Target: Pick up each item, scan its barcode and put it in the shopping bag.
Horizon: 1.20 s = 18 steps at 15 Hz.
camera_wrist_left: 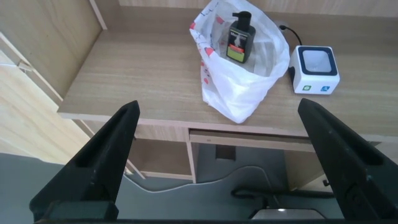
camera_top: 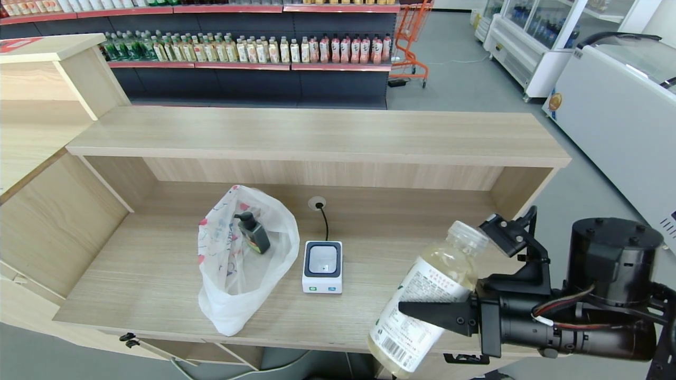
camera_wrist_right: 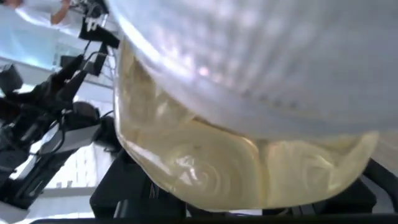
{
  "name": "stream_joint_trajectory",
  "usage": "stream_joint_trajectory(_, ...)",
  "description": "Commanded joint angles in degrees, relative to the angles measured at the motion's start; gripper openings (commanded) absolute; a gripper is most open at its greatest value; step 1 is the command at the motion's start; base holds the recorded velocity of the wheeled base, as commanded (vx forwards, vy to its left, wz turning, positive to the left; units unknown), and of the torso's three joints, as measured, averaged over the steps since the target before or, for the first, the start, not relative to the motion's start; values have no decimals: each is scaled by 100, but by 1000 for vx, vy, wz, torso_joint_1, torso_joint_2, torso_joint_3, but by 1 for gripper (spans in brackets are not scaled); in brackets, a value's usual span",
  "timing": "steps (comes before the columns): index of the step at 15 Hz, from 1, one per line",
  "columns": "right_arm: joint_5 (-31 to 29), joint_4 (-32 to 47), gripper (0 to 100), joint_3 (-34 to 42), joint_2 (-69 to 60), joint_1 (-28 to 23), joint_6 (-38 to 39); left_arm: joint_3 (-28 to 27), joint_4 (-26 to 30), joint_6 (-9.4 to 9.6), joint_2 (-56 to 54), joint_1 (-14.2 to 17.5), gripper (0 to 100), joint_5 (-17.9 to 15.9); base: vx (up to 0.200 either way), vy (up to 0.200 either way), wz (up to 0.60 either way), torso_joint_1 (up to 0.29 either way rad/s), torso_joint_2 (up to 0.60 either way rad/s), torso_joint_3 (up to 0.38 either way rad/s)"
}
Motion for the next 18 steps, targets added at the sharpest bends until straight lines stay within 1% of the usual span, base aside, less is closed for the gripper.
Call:
stream_joint_trajectory(1,135,11,0,21,-83,92,37,-1,-1,2,-2,0,100,2,0,0,0,0,0,0)
stream_joint_trajectory(4,521,28,0,12,-127,110,212,-1,-1,11,-2,0,100,2,0,0,0,0,0,0)
stream_joint_trajectory(5,548,46,0,21,-135,119,212,-1,-1,2,-2,0,100,2,0,0,0,0,0,0)
stream_joint_trajectory(8,556,424,0,12,-259,198,204,-1,-1,2,-2,0,100,2,0,0,0,0,0,0)
stream_joint_trajectory(18,556,433,0,3,-259,242,195,-1,-1,2,-2,0,100,2,0,0,0,0,0,0)
